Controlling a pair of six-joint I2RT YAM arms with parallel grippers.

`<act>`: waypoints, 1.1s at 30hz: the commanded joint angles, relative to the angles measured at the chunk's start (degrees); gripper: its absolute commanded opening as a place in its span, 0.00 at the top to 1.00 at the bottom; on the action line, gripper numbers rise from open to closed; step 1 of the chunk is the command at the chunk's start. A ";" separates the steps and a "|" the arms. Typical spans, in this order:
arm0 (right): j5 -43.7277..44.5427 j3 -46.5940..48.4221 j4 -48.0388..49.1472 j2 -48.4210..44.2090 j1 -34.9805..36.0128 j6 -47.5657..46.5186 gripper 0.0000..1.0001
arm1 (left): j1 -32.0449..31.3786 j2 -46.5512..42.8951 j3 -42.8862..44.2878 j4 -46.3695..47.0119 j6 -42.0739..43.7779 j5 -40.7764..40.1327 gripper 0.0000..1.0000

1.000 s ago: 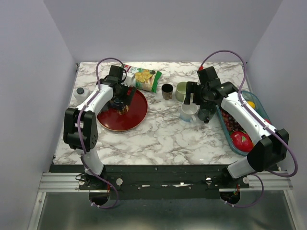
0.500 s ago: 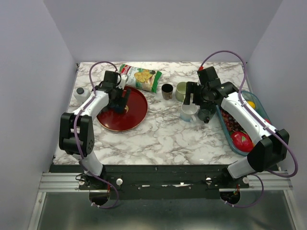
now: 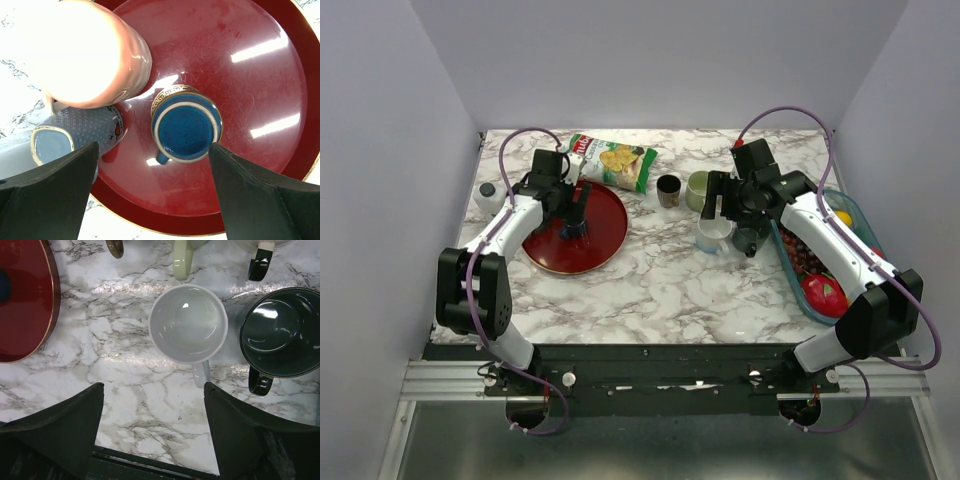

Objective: Turn the mug right side up

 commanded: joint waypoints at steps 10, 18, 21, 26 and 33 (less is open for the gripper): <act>-2.07 -3.01 -0.55 -2.21 0.27 1.39 0.14 | 0.16 6.12 -0.63 -0.04 -3.06 8.92 0.10; -2.77 -3.81 -0.11 -2.22 0.27 1.57 0.14 | 0.07 6.13 -2.22 -0.57 -6.59 8.22 0.32; -2.86 -3.81 0.07 -1.95 0.27 1.39 0.14 | -0.37 6.04 -3.01 -1.00 -8.87 7.96 0.33; -3.39 -3.81 0.51 -1.86 0.27 1.30 0.14 | -1.25 5.60 -4.94 -1.71 -13.70 6.03 0.22; -4.44 -3.81 0.86 -1.34 0.19 1.30 0.14 | -2.30 3.05 -6.87 -0.83 -18.01 3.40 0.14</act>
